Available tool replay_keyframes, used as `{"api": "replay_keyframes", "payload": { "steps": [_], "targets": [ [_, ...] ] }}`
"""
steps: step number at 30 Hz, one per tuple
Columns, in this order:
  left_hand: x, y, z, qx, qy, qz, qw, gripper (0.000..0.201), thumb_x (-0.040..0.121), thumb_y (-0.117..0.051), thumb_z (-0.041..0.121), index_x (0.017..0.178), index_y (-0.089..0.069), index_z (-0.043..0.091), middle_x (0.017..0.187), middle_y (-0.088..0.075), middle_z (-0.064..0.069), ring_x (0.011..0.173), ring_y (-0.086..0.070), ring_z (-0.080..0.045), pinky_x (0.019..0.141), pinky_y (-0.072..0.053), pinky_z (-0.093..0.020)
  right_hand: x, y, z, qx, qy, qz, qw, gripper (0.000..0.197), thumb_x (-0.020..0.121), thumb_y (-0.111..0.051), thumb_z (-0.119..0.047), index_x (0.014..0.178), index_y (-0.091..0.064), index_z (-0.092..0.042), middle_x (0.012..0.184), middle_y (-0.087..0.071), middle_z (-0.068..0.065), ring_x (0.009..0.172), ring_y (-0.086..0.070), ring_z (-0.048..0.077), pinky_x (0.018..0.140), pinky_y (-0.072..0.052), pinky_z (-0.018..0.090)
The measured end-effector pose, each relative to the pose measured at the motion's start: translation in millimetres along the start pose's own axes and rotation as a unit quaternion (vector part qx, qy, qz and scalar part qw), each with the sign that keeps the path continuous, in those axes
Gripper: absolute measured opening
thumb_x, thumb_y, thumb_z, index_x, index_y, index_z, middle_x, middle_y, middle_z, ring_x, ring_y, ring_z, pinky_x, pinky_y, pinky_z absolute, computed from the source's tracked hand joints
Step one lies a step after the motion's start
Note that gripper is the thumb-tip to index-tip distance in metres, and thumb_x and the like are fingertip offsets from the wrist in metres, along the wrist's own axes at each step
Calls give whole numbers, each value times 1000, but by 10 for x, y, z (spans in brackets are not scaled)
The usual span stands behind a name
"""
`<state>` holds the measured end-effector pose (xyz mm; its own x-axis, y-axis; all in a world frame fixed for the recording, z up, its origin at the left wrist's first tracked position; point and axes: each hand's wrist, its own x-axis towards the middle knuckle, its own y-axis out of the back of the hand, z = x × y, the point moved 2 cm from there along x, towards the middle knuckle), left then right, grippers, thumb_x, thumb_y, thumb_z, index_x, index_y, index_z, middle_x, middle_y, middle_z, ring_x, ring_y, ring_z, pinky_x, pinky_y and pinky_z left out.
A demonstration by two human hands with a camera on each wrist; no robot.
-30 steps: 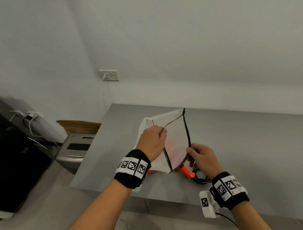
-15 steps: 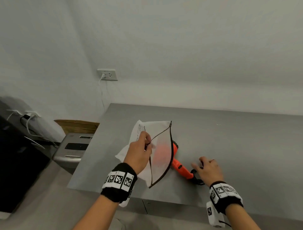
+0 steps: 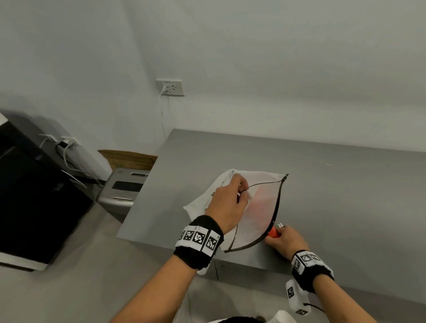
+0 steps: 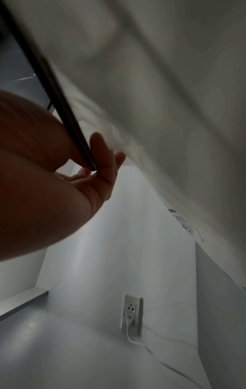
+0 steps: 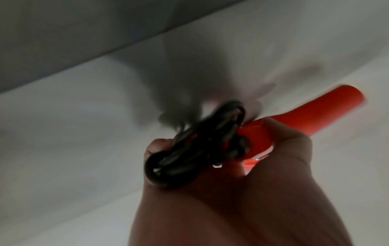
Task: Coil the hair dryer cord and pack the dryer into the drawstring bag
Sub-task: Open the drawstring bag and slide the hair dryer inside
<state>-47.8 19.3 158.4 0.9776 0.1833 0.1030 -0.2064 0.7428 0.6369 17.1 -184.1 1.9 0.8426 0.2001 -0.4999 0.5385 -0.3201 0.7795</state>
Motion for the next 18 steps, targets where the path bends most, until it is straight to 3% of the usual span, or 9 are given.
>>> {"api": "replay_keyframes", "payload": {
  "steps": [3,6,11,14,16,18],
  "targets": [
    [-120,-22,-2,-12,2,3,1000,10,99,-50,24,98,-47,33,87,-64,3,74,-64,-17,69,-58,-40,-38,54,60,116,-1,40,992,31,81,-70,-43,70,-65,-15,64,-65,4,61,-62,22,60,-48,34],
    [-225,-86,-113,-10,17,-3,1000,15,100,-50,25,94,-44,37,86,-65,5,73,-65,-16,67,-58,-39,-103,117,170,189,-15,65,980,27,81,-73,-30,63,-63,-12,51,-60,2,51,-58,24,56,-48,37],
    [-214,-156,-354,5,47,-3,999,18,100,-50,23,91,-42,37,84,-65,6,68,-61,-14,65,-56,-33,-371,406,333,270,-47,121,954,33,69,-71,-37,60,-61,-8,47,-59,7,47,-57,28,56,-51,43],
    [-100,-151,-515,27,60,11,998,18,100,-50,21,92,-43,35,82,-64,5,58,-54,-9,54,-47,-24,-583,722,362,286,-53,181,940,37,78,-74,-28,60,-56,-1,45,-56,8,45,-55,28,57,-52,47],
    [27,-121,-593,34,68,23,997,16,100,-50,19,94,-46,33,83,-64,5,57,-50,-6,56,-41,-18,-777,973,306,293,-44,225,928,42,79,-74,-33,57,-50,-6,45,-53,7,46,-53,28,58,-50,48],
    [166,-64,-621,49,73,26,996,13,100,-50,19,96,-50,32,86,-65,6,59,-49,-5,61,-45,-22,-988,1203,204,284,-16,250,926,44,83,-71,-35,58,-48,-8,48,-51,6,49,-50,28,55,-43,42]
  ]
}}
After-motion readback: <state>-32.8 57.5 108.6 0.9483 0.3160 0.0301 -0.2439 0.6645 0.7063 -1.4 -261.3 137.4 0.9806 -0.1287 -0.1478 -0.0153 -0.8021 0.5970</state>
